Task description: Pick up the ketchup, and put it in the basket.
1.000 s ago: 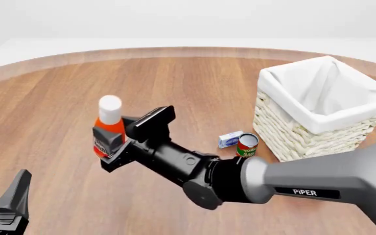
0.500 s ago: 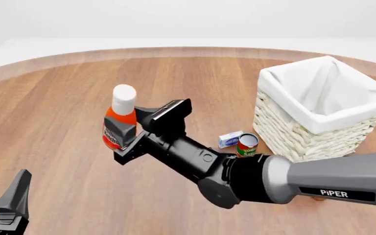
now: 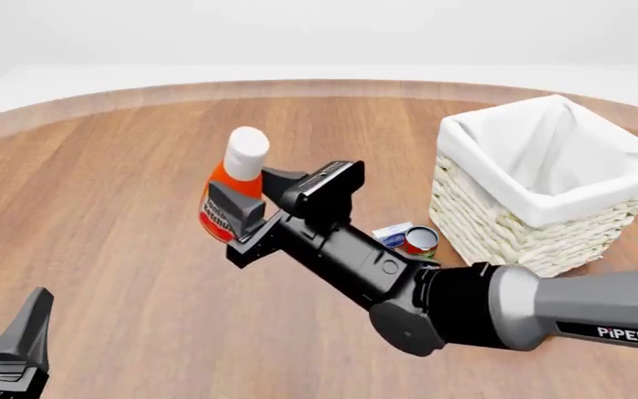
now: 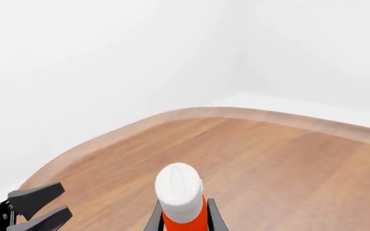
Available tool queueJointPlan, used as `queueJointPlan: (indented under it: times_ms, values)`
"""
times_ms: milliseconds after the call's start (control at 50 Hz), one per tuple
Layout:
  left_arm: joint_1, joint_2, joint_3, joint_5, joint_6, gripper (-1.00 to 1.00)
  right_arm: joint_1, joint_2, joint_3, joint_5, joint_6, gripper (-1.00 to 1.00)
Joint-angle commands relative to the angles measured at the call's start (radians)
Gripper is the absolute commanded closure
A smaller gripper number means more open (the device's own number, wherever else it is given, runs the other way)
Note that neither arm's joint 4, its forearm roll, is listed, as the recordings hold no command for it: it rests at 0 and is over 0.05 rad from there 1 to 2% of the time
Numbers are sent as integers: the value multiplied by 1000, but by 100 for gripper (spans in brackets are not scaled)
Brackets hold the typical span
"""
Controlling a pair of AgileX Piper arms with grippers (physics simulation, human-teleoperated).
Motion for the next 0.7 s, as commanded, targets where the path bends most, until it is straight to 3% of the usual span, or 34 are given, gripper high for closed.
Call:
queueJointPlan:
  times_ms: [20,700]
  values:
    - [0,0,0,0,0,-100,-53,-55,22,-6,0,100]
    - [0,0,0,0,0,-100,-106,-78,-34,104,-57,100]
